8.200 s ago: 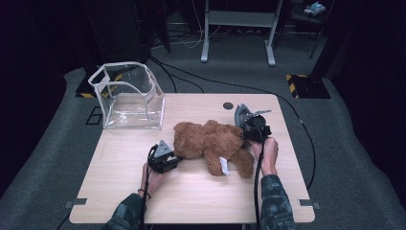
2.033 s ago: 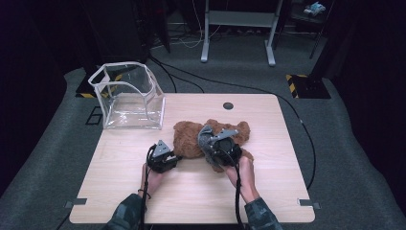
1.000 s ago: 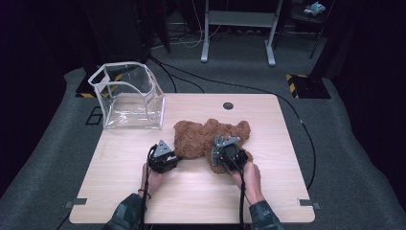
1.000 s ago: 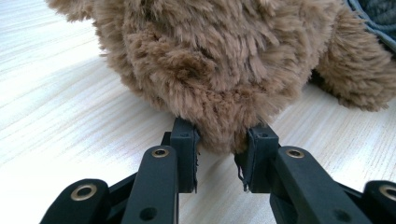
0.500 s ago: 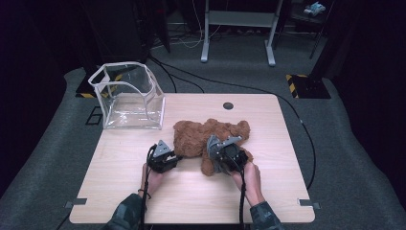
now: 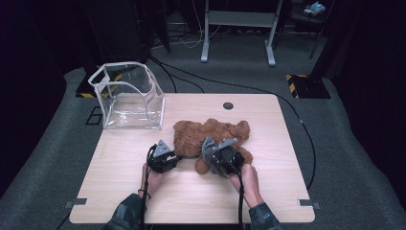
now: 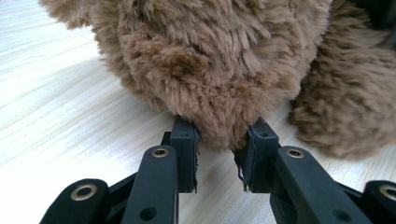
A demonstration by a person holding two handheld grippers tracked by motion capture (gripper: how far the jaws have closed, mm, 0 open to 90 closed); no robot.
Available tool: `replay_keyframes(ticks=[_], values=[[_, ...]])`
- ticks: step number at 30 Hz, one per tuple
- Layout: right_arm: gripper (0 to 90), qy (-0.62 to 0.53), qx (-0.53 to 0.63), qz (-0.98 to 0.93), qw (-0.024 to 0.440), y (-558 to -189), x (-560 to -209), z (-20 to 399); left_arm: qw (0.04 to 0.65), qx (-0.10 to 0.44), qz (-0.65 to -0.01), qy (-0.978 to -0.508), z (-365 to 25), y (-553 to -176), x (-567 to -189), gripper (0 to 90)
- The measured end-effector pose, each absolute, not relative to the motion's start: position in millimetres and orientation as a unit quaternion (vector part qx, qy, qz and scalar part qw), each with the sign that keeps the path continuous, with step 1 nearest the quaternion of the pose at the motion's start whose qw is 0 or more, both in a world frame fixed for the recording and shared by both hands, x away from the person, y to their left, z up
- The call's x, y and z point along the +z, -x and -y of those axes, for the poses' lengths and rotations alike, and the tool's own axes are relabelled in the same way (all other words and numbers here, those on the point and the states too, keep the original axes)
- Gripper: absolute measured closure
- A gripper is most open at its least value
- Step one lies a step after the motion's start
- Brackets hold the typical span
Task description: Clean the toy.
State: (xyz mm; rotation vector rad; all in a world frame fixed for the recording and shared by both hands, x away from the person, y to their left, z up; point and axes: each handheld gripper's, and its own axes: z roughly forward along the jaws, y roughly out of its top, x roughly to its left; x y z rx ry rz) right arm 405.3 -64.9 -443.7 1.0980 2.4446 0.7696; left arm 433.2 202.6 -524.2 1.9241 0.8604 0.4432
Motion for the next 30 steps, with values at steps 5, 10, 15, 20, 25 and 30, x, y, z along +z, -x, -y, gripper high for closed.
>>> replay_keyframes(ticks=[5, 10, 15, 20, 25, 30], values=[[72.0, -0.405, 0.238, -0.854, 0.222, -423, -440, 70, 0.475, 0.181, -0.353, -0.785, -203, -433, -524, 70.0], [72.3, -0.427, 0.219, -0.851, 0.214, -418, -454, 87, 0.472, 0.181, -0.351, -0.788, -203, -433, -524, 70.0], [72.7, -0.447, 0.193, -0.849, 0.206, -406, -467, 106, 0.473, 0.182, -0.352, -0.787, -203, -433, -524, 70.0], [72.7, -0.459, 0.184, -0.847, 0.196, -394, -459, 123, 0.471, 0.182, -0.353, -0.788, -202, -433, -524, 70.0], [72.5, -0.463, 0.242, -0.816, 0.246, -386, -421, 133, 0.47, 0.181, -0.352, -0.789, -202, -433, -524, 70.0], [72.4, -0.469, 0.271, -0.797, 0.266, -410, -404, 131, 0.469, 0.184, -0.351, -0.789, -202, -433, -524, 70.0]])
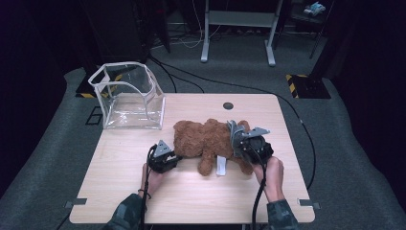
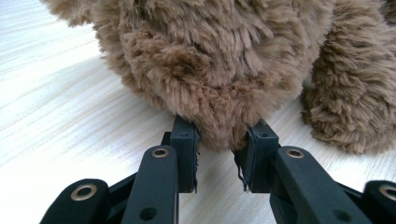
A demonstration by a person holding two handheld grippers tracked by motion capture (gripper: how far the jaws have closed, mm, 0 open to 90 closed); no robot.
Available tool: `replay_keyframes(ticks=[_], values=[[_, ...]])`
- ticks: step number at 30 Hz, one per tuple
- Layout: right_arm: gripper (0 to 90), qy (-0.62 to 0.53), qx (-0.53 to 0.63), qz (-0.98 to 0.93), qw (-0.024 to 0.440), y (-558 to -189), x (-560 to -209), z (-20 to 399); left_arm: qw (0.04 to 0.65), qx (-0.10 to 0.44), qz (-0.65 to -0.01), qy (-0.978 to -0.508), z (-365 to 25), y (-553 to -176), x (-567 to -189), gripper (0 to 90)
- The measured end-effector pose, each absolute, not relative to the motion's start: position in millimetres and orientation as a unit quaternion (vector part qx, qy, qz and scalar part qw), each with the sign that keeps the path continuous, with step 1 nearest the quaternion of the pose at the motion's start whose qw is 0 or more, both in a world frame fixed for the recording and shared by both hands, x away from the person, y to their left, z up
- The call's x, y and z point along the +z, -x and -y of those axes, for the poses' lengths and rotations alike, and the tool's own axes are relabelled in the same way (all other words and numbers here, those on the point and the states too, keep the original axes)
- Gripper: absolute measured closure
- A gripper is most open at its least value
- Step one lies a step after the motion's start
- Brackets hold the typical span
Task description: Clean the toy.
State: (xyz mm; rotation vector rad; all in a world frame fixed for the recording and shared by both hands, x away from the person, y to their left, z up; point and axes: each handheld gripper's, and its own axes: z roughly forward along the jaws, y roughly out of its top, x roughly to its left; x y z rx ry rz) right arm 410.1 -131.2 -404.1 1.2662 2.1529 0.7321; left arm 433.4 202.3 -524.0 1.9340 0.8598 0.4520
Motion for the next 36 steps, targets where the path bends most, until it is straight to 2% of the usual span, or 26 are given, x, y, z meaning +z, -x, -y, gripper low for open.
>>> replay_keyframes(ticks=[4, 8, 10, 19, 27, 36], values=[[72.6, -0.481, 0.233, -0.807, 0.251, -432, -431, 128, 0.471, 0.183, -0.351, -0.789, -202, -433, -524, 70.0], [72.9, -0.502, 0.236, -0.797, 0.239, -438, -456, 142, 0.47, 0.182, -0.349, -0.79, -202, -433, -524, 70.0], [72.9, -0.514, 0.237, -0.791, 0.231, -439, -457, 148, 0.47, 0.181, -0.349, -0.79, -202, -433, -524, 70.0], [72.6, -0.522, 0.209, -0.789, 0.248, -449, -457, 148, 0.471, 0.18, -0.349, -0.79, -202, -433, -524, 69.8], [72.4, -0.519, 0.248, -0.773, 0.269, -458, -427, 149, 0.469, 0.181, -0.348, -0.791, -202, -433, -524, 69.5], [72.6, -0.563, 0.216, -0.768, 0.215, -492, -471, 160, 0.468, 0.183, -0.349, -0.791, -201, -433, -524, 69.7]])
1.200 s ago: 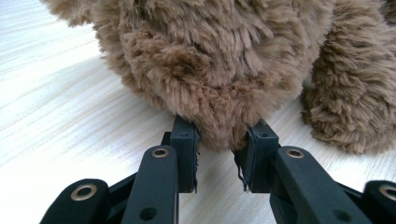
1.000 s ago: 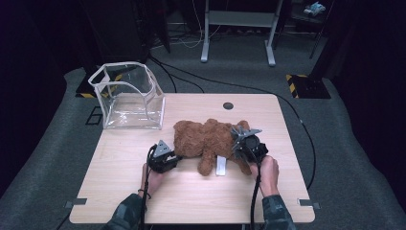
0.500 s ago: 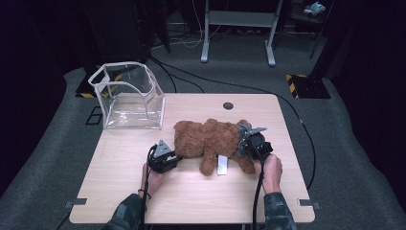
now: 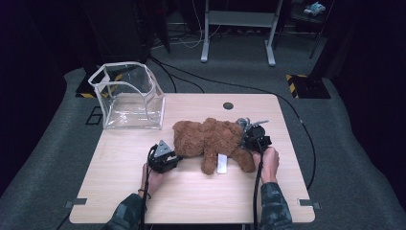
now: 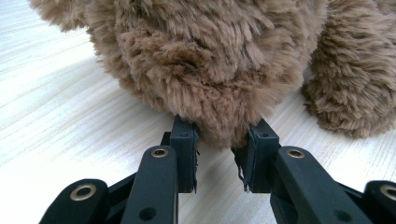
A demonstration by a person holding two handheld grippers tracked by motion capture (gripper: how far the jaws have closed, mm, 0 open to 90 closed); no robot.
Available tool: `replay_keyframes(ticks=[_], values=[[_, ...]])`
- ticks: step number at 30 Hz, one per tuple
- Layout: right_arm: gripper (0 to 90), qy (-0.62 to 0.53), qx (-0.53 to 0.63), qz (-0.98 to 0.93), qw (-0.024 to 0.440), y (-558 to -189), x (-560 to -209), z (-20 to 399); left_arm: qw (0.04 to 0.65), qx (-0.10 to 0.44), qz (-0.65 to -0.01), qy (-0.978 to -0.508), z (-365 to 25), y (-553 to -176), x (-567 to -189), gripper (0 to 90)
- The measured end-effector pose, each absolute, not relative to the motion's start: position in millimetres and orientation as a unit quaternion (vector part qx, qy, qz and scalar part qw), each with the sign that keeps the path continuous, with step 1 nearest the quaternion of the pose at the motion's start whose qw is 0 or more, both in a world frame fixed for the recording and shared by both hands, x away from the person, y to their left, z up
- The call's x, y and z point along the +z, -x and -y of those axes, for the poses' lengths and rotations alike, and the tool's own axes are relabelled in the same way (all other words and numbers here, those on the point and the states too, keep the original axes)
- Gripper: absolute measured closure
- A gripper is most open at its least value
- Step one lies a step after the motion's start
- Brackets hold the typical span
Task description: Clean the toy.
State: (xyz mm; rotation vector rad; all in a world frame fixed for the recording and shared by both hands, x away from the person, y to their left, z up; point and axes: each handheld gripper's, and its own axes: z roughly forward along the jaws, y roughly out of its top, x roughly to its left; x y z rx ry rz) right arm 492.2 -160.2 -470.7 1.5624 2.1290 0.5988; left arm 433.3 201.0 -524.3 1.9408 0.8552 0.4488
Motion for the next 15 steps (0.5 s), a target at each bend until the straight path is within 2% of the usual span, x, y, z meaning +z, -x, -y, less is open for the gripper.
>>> replay_keyframes(ticks=[4, 8, 12, 15], values=[[72.8, -0.571, 0.19, -0.765, 0.228, -493, -464, 171, 0.468, 0.184, -0.349, -0.791, -201, -433, -524, 69.7], [72.7, -0.566, 0.25, -0.747, 0.244, -490, -431, 182, 0.466, 0.182, -0.349, -0.792, -201, -433, -524, 69.7], [72.6, -0.548, 0.301, -0.741, 0.244, -497, -401, 171, 0.465, 0.186, -0.347, -0.793, -200, -434, -524, 69.7], [72.6, -0.537, 0.28, -0.758, 0.243, -512, -407, 155, 0.465, 0.184, -0.349, -0.792, -200, -433, -524, 69.7]])
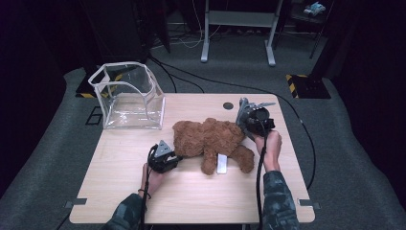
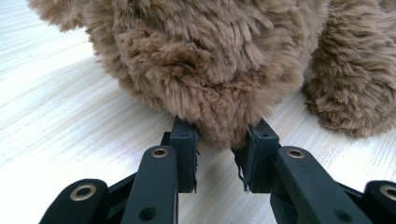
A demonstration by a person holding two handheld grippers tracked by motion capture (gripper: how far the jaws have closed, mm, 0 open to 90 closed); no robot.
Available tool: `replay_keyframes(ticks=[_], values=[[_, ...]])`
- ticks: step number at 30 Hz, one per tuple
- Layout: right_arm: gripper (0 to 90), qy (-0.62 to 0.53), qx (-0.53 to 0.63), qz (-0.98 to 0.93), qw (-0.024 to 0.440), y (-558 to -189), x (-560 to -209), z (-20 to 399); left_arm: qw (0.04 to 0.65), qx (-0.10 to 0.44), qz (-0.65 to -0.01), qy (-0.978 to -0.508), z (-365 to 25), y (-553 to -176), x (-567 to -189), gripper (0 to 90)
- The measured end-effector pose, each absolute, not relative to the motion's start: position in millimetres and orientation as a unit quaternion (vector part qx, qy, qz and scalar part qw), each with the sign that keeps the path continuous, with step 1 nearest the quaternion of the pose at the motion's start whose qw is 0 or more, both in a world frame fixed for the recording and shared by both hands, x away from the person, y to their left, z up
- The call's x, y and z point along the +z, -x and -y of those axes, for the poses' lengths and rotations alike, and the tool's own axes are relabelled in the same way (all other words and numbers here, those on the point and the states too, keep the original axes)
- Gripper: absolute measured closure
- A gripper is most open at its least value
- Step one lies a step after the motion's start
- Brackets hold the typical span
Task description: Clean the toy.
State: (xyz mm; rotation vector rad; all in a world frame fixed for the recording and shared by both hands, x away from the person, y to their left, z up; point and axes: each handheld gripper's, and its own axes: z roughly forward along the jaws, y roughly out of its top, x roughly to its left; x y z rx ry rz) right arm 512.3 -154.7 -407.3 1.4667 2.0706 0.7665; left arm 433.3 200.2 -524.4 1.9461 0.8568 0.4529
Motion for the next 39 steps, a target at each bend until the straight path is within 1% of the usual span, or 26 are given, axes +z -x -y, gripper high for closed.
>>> replay_keyframes(ticks=[3, 7, 10, 12, 14, 18, 21, 24, 28, 30, 33, 35, 39], values=[[72.7, -0.552, 0.266, -0.76, 0.217, -528, -428, 149, 0.464, 0.184, -0.346, -0.794, -201, -434, -524, 69.8], [72.8, -0.572, 0.253, -0.757, 0.192, -540, -456, 155, 0.467, 0.186, -0.347, -0.792, -200, -434, -525, 69.8], [72.9, -0.589, 0.231, -0.75, 0.194, -543, -468, 163, 0.468, 0.185, -0.35, -0.79, -200, -433, -525, 69.8], [72.9, -0.598, 0.187, -0.752, 0.206, -544, -473, 169, 0.468, 0.185, -0.35, -0.79, -200, -433, -525, 69.8], [72.9, -0.607, 0.185, -0.747, 0.2, -544, -473, 178, 0.466, 0.182, -0.348, -0.793, -201, -433, -524, 69.8], [72.8, -0.602, 0.238, -0.736, 0.199, -536, -458, 186, 0.464, 0.183, -0.348, -0.794, -200, -433, -524, 69.8], [72.7, -0.587, 0.27, -0.738, 0.196, -534, -443, 177, 0.462, 0.186, -0.345, -0.795, -200, -434, -524, 69.8], [72.7, -0.571, 0.283, -0.747, 0.19, -535, -437, 166, 0.462, 0.186, -0.346, -0.796, -201, -434, -524, 69.8], [72.8, -0.57, 0.269, -0.757, 0.172, -542, -452, 157, 0.463, 0.183, -0.347, -0.795, -201, -434, -524, 69.8], [72.8, -0.58, 0.253, -0.757, 0.16, -547, -465, 158, 0.465, 0.183, -0.346, -0.794, -201, -434, -524, 69.8], [72.7, -0.59, 0.233, -0.758, 0.155, -549, -471, 163, 0.467, 0.181, -0.35, -0.792, -200, -433, -524, 69.8], [72.7, -0.592, 0.216, -0.759, 0.164, -547, -465, 164, 0.467, 0.182, -0.349, -0.792, -201, -433, -524, 69.8], [72.7, -0.582, 0.246, -0.755, 0.176, -537, -437, 171, 0.467, 0.182, -0.349, -0.792, -201, -433, -524, 69.8]])
